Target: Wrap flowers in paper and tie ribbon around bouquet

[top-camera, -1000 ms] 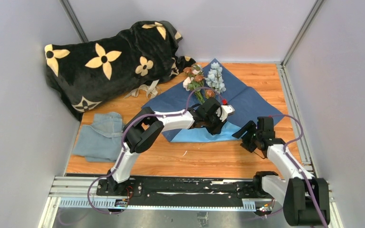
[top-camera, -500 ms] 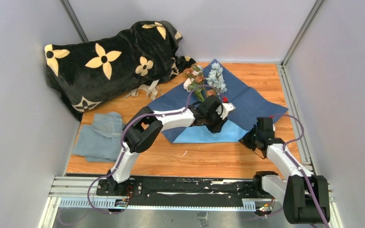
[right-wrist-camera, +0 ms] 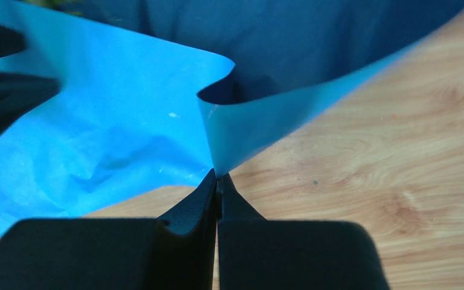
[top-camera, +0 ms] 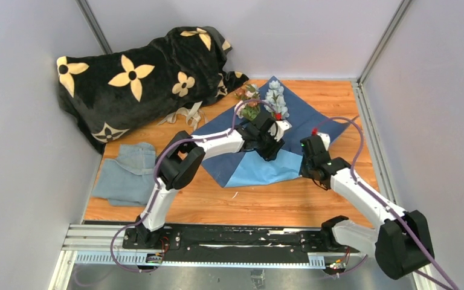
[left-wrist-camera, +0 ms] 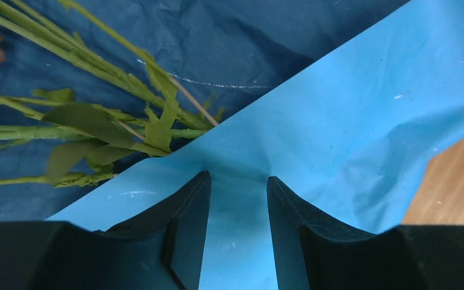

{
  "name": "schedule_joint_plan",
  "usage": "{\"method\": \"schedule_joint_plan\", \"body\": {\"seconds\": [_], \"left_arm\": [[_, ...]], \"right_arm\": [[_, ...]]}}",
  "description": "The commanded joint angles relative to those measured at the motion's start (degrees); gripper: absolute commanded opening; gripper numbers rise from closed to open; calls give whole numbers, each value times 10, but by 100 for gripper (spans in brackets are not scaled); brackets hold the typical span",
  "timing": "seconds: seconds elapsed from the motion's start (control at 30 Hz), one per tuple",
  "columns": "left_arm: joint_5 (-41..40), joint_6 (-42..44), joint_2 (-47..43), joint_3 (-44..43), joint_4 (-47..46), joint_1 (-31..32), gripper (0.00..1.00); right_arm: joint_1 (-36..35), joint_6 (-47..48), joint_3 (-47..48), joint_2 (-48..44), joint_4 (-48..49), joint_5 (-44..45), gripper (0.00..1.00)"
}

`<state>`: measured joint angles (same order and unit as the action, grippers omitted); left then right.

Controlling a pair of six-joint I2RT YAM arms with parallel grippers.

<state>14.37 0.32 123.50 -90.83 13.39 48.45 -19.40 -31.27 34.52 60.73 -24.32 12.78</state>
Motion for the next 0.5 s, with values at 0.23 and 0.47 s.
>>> {"method": "schedule_joint_plan", "body": {"seconds": [0.23, 0.47], "left_arm": [[1, 0, 64, -25, 5, -23, 47], [75, -16, 24, -27, 0, -63, 55]], "right_arm": [[-243, 197, 97, 111, -17, 178, 0], [-344, 304, 120, 195, 74, 163, 0]]}}
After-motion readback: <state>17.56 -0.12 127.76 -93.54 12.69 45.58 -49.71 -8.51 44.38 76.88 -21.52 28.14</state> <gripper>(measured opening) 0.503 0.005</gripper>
